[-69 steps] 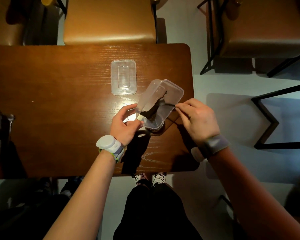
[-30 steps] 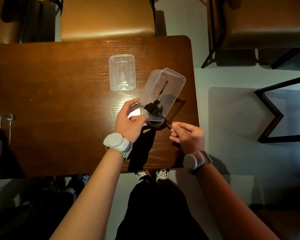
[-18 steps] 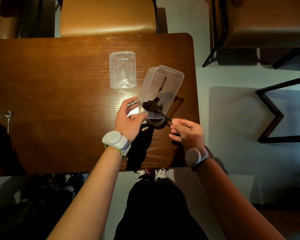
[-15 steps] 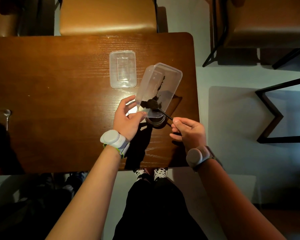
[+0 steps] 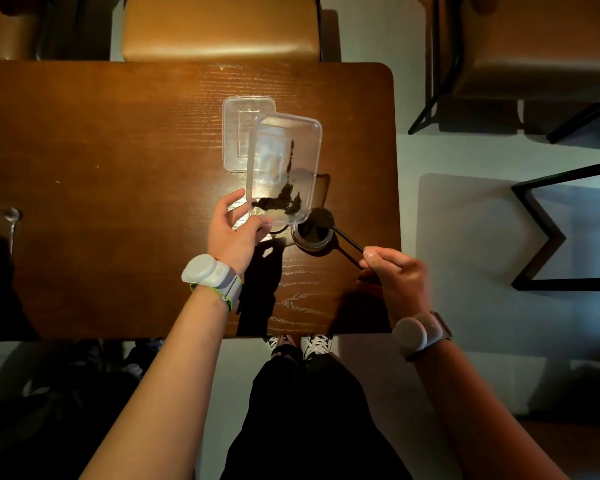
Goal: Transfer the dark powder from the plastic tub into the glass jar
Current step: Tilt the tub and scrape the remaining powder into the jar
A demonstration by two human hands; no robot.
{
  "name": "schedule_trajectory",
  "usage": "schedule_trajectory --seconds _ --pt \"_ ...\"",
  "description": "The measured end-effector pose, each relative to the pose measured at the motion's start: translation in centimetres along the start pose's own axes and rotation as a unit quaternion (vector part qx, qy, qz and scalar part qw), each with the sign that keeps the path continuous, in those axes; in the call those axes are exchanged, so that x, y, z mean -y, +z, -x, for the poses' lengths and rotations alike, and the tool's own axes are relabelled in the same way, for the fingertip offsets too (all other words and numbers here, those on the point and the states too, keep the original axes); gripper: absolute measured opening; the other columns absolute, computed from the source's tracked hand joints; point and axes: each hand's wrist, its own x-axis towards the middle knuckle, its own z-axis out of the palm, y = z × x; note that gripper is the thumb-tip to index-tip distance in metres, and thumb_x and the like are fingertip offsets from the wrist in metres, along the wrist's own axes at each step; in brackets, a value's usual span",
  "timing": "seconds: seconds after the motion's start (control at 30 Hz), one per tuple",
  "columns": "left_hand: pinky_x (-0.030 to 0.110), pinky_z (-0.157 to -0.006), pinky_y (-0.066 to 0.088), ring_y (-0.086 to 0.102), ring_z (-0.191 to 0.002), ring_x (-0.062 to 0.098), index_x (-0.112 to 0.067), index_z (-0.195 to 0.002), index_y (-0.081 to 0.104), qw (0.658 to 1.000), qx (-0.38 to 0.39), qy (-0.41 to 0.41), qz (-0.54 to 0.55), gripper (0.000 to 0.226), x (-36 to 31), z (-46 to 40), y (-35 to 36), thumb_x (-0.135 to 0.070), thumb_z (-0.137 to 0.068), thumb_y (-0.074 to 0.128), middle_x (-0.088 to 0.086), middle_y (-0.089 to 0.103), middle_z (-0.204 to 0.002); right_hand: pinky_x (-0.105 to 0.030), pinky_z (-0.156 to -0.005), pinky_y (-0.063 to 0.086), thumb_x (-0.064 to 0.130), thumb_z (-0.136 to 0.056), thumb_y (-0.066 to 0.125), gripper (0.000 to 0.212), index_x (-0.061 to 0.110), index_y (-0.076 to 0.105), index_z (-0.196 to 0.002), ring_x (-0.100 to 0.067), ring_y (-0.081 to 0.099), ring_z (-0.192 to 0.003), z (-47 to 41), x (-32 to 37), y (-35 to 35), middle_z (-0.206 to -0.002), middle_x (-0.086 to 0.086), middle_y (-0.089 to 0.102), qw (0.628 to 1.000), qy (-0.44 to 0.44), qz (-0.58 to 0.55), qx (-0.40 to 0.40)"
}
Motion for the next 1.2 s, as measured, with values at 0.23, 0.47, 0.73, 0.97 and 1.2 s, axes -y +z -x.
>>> schedule_trajectory --seconds 0.23,0.47,0.73,0.97,1.2 --pt "0.036 -0.09 0.063 0.076 -0.105 0.031 -0.02 -0.13 0.06 1.0 -0.025 0.007 0.007 0.053 0.3 -0.6 -1.0 0.009 -0.087 0.073 0.019 0.068 -0.133 -0.058 -0.082 0.063 0.034 -0.093 0.073 0.012 0.026 0.081 -0.098 -0.028 0.076 -0.089 -0.4 -1.4 0.8 -0.09 -0.004 0.079 0.999 -0.012 0.035 -0.024" --pt "0.035 -0.089 0.063 0.077 -0.105 0.027 -0.02 -0.132 0.06 1.0 -0.019 0.015 0.003 0.056 0.5 -0.6 -1.2 0.005 -0.084 0.077 0.02 0.068 -0.132 -0.049 -0.076 0.065 0.035 -0.094 0.073 0.02 0.026 0.079 -0.111 -0.015 0.077 -0.082 -0.6 -1.5 1.3 -0.09 0.005 0.079 0.989 -0.07 0.121 -0.054" --pt "0.039 -0.091 0.063 0.077 -0.106 0.027 -0.024 -0.128 0.062 1.0 -0.015 0.02 -0.001 0.053 0.6 -0.4 -0.9 0.005 -0.087 0.077 0.016 0.067 -0.134 -0.05 -0.071 0.064 0.033 -0.093 0.075 0.016 0.027 0.081 -0.106 -0.013 0.077 -0.073 -0.2 -0.6 1.3 -0.092 0.006 0.078 0.979 -0.127 0.137 -0.088" --pt "0.039 -0.091 0.063 0.076 -0.107 0.029 -0.024 -0.129 0.062 1.0 -0.011 0.012 -0.014 0.054 0.4 0.1 -0.4 0.003 -0.086 0.077 0.013 0.067 -0.134 -0.036 -0.057 0.063 0.022 -0.097 0.071 0.007 0.021 0.076 -0.101 -0.012 0.074 -0.065 1.1 1.6 1.4 -0.069 0.009 0.073 0.969 -0.179 0.075 -0.151" --pt "0.025 -0.079 0.064 0.076 -0.087 -0.001 -0.015 -0.138 0.059 0.993 0.041 0.056 -0.097 0.058 0.1 1.7 1.3 0.006 -0.088 0.077 0.007 0.068 -0.129 -0.034 -0.062 0.064 0.019 -0.097 0.072 0.01 0.021 0.079 -0.104 -0.018 0.073 -0.084 0.0 4.6 5.0 -0.1 0.002 0.073 0.97 -0.221 0.082 -0.061"
